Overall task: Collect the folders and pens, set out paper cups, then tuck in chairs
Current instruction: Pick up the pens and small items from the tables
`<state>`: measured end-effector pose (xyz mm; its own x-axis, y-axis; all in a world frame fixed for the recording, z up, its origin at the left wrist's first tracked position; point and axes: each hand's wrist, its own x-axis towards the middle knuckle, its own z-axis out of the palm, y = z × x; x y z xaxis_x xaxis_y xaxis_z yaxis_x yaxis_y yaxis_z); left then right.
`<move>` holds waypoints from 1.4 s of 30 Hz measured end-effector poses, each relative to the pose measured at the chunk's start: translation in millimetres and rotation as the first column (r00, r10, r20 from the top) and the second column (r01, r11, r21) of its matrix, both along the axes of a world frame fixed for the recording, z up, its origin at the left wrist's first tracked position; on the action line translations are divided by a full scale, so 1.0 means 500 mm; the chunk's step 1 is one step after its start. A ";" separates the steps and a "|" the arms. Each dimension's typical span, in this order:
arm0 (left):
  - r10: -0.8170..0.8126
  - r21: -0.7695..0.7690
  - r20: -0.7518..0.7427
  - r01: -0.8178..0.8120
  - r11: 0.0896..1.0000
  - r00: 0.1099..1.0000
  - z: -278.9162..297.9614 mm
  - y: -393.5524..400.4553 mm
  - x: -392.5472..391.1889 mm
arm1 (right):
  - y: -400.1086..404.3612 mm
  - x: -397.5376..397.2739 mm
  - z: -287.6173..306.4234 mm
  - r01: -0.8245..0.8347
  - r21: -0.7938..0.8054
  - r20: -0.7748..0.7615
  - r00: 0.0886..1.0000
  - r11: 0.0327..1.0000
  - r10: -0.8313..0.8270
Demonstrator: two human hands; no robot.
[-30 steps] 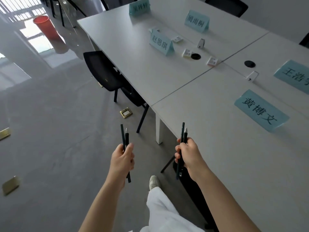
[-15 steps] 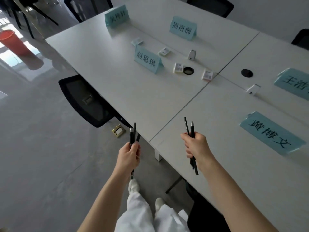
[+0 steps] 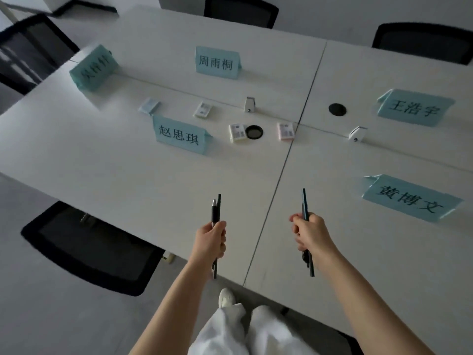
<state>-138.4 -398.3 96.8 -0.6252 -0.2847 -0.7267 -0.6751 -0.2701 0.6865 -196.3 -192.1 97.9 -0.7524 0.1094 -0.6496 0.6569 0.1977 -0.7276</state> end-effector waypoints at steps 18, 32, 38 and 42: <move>-0.026 -0.300 0.032 0.034 0.953 0.999 -0.081 0.009 -0.491 | -0.006 -0.494 -0.077 -0.196 0.286 -0.023 0.977 0.938 0.211; -0.219 -0.681 0.430 0.473 0.559 0.876 -0.210 -0.037 -0.781 | -0.075 -0.738 -0.189 -0.228 0.611 0.107 0.973 0.758 0.206; -0.278 -0.704 0.467 0.544 0.457 0.839 -0.238 -0.059 -0.821 | -0.118 -0.767 -0.214 -0.263 0.703 0.123 0.960 0.661 0.251; -0.321 -0.680 0.475 0.573 0.458 0.820 -0.242 -0.077 -0.817 | -0.110 -0.754 -0.232 -0.256 0.727 0.157 0.965 0.637 0.209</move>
